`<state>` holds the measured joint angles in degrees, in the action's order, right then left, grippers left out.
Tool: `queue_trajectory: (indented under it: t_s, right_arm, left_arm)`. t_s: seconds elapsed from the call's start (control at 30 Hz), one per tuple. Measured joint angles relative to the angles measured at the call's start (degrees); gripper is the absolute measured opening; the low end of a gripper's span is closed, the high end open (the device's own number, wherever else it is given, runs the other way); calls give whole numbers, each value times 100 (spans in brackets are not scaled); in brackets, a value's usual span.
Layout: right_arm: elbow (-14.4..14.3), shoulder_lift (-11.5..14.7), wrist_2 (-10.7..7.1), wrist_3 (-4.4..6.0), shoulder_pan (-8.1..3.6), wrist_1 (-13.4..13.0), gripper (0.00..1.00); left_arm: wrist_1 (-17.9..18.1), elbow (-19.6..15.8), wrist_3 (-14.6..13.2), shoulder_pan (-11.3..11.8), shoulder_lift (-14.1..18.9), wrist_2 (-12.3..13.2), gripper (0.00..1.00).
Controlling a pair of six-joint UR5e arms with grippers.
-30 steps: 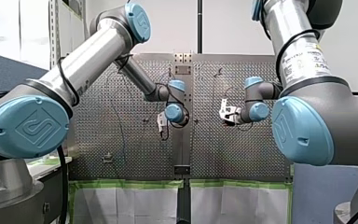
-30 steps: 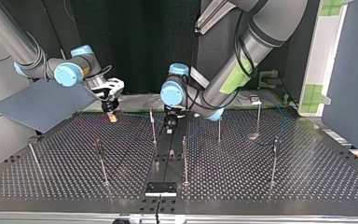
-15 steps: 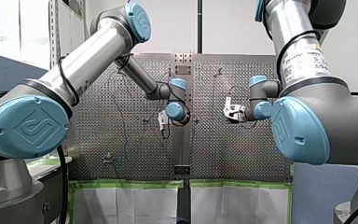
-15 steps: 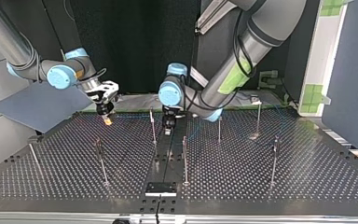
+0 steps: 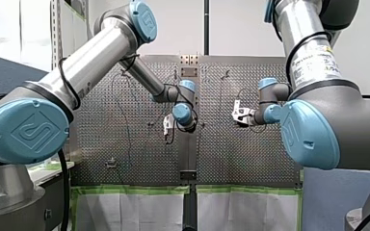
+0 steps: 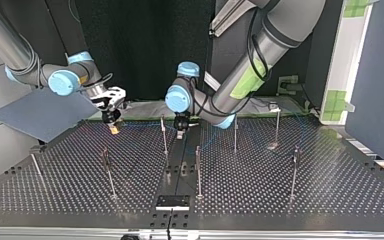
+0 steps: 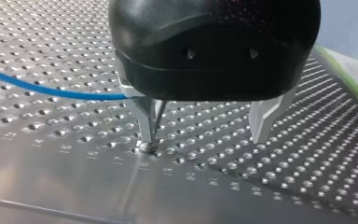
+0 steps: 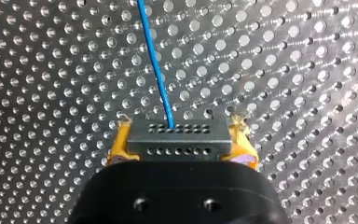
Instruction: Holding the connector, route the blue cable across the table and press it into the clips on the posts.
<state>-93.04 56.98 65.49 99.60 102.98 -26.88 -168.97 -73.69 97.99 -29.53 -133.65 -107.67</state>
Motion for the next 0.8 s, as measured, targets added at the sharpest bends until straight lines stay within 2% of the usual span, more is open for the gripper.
queue_trajectory:
  t_s: [0.2, 0.47, 0.8]
  right_arm:
    - [0, 1, 0, 0, -64, 6, 0]
    - [0, 1, 0, -4, -160, 40, 0]
    - [-5, 2, -7, -45, -288, 76, 0]
  left_arm:
    - [-219, -47, -52, -88, 62, -81, 98]
    - [-188, -325, -80, -366, 464, -424, 98]
    - [-263, -616, -96, -750, 861, -477, 98]
